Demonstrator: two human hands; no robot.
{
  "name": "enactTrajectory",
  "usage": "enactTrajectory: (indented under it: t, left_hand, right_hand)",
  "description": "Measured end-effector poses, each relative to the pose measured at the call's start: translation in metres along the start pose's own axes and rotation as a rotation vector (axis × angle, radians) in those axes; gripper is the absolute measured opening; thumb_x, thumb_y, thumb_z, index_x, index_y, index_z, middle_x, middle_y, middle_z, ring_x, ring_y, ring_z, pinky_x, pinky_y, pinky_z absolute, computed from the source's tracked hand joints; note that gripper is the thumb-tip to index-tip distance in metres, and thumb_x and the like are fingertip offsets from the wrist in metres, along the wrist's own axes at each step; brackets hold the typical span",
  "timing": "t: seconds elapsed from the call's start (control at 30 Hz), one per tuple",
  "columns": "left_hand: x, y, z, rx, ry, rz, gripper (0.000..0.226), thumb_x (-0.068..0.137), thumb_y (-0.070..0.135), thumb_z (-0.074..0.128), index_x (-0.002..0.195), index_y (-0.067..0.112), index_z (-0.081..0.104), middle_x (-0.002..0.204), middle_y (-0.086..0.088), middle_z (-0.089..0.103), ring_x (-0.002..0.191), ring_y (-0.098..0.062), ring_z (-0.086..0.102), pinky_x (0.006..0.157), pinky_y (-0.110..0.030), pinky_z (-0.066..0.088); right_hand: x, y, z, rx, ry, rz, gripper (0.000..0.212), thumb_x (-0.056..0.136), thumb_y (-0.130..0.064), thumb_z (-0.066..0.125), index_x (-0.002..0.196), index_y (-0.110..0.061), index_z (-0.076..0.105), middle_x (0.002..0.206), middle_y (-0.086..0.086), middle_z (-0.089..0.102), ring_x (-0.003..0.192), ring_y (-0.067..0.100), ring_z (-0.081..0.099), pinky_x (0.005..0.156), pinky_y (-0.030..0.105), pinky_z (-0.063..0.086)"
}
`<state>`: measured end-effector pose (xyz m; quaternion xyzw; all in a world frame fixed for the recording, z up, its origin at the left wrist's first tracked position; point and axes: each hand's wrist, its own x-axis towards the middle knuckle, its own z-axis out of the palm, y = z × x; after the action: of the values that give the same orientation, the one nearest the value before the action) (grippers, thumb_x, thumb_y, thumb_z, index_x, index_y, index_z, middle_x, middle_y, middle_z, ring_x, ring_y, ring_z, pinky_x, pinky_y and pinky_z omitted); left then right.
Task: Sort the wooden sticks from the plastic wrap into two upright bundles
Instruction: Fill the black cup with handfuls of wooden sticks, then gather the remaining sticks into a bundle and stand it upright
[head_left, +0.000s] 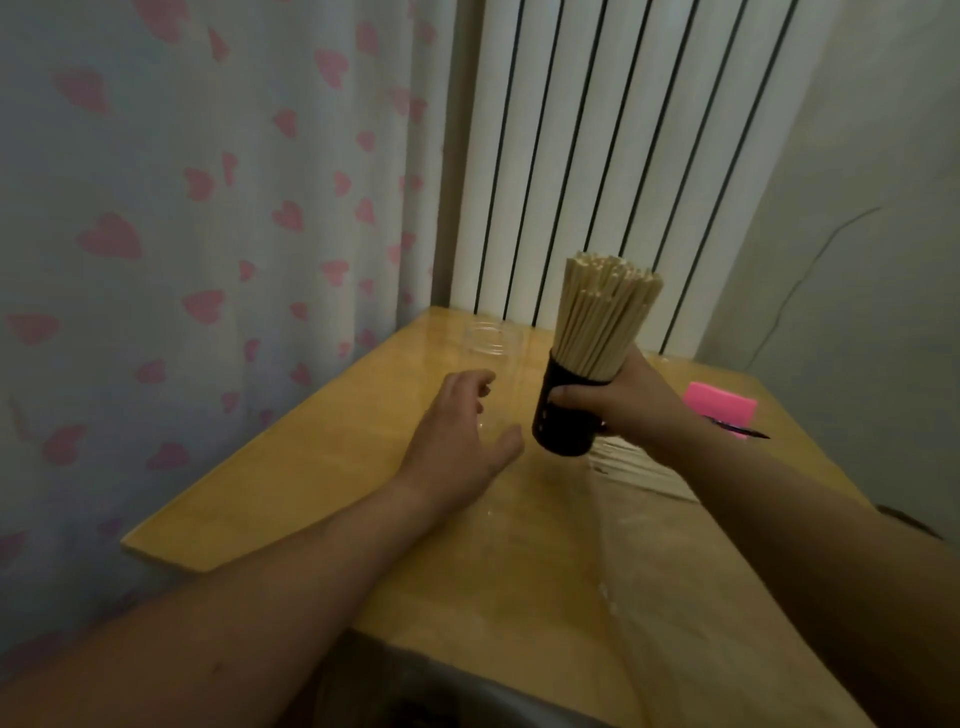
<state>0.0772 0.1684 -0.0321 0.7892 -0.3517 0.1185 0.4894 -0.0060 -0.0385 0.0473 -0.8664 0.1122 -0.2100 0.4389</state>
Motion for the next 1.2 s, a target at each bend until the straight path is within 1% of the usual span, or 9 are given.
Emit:
enactTrajectory:
  t: [0.1,0.17,0.3,0.5,0.63,0.9,1.07,1.13,1.2]
  left_hand:
    - [0.021,-0.02,0.008,-0.018,0.167,-0.113,0.09,0.086,0.055,0.081,0.156,0.022,0.035,0.143,0.003,0.043,0.125,-0.015,0.052,0.104,-0.037,0.052]
    - [0.039,-0.031,0.015,-0.088,0.136,-0.199,0.114,0.078,0.062,0.085,0.164,0.027,0.02,0.158,-0.002,0.034,0.14,-0.02,0.045,0.114,-0.042,0.047]
    - [0.069,-0.045,0.033,-0.244,-0.009,-0.263,0.136,0.073,0.056,0.093,0.168,0.038,-0.003,0.173,-0.002,0.018,0.156,-0.02,0.027,0.121,-0.037,0.034]
    - [0.082,-0.063,0.052,-0.24,-0.008,-0.289,0.114,0.082,0.041,0.091,0.165,0.032,0.014,0.157,0.0,0.044,0.139,-0.017,0.048,0.107,-0.032,0.044]
    - [0.08,-0.064,0.051,-0.214,0.036,-0.283,0.108,0.082,0.042,0.09,0.163,0.032,0.019,0.156,0.003,0.045,0.138,-0.013,0.049,0.107,-0.031,0.046]
    - [0.08,-0.062,0.052,-0.202,0.039,-0.303,0.109,0.082,0.042,0.09,0.163,0.032,0.019,0.156,0.003,0.046,0.138,-0.015,0.049,0.104,-0.028,0.044]
    - [0.08,-0.056,0.048,-0.196,0.024,-0.329,0.108,0.081,0.041,0.091,0.162,0.029,0.021,0.152,0.002,0.048,0.136,-0.017,0.052,0.104,-0.031,0.045]
    - [0.078,-0.048,0.045,-0.188,-0.005,-0.338,0.108,0.08,0.039,0.092,0.161,0.028,0.022,0.152,0.0,0.049,0.136,-0.019,0.052,0.108,-0.035,0.046]
    - [0.071,-0.035,0.042,-0.176,-0.021,-0.318,0.107,0.079,0.038,0.093,0.16,0.026,0.024,0.15,-0.002,0.05,0.135,-0.02,0.054,0.11,-0.038,0.047]
  right_hand:
    - [0.025,0.005,-0.008,-0.007,0.041,-0.008,0.064,0.072,-0.019,0.093,0.121,-0.033,0.054,0.119,-0.002,0.066,0.111,0.017,0.066,0.087,0.046,0.062]
    - [0.043,0.013,-0.008,-0.017,0.059,-0.007,0.06,0.074,-0.017,0.092,0.114,-0.038,0.053,0.118,-0.003,0.066,0.108,0.013,0.065,0.086,0.045,0.062]
    - [0.084,0.031,0.0,-0.048,0.074,0.032,0.087,0.061,-0.034,0.096,0.133,-0.031,0.047,0.123,-0.005,0.064,0.115,0.019,0.064,0.089,0.05,0.063]
    - [0.148,0.059,0.024,-0.075,0.073,0.07,0.098,0.048,-0.049,0.097,0.132,-0.033,0.049,0.122,-0.009,0.066,0.116,0.019,0.065,0.086,0.048,0.065]
    - [0.19,0.095,0.042,-0.082,0.027,0.076,0.108,0.033,-0.068,0.098,0.127,-0.039,0.053,0.118,-0.013,0.068,0.115,0.019,0.068,0.084,0.042,0.065]
    - [0.159,0.068,0.056,-0.042,0.015,0.205,0.094,0.066,-0.047,0.095,0.139,-0.029,0.04,0.126,-0.005,0.061,0.117,0.025,0.061,0.088,0.051,0.062]
    - [0.133,0.054,0.032,-0.088,-0.005,0.295,0.107,0.082,-0.033,0.09,0.164,-0.021,0.023,0.155,0.008,0.05,0.14,0.033,0.052,0.109,0.053,0.052]
    - [0.11,0.042,0.007,-0.192,0.027,0.311,0.097,0.087,-0.039,0.086,0.163,-0.018,0.03,0.153,0.011,0.054,0.132,0.032,0.058,0.107,0.052,0.054]
    - [0.078,0.026,-0.025,-0.262,0.033,0.285,0.073,0.09,-0.043,0.081,0.151,-0.015,0.051,0.138,0.009,0.065,0.119,0.027,0.065,0.102,0.05,0.057]
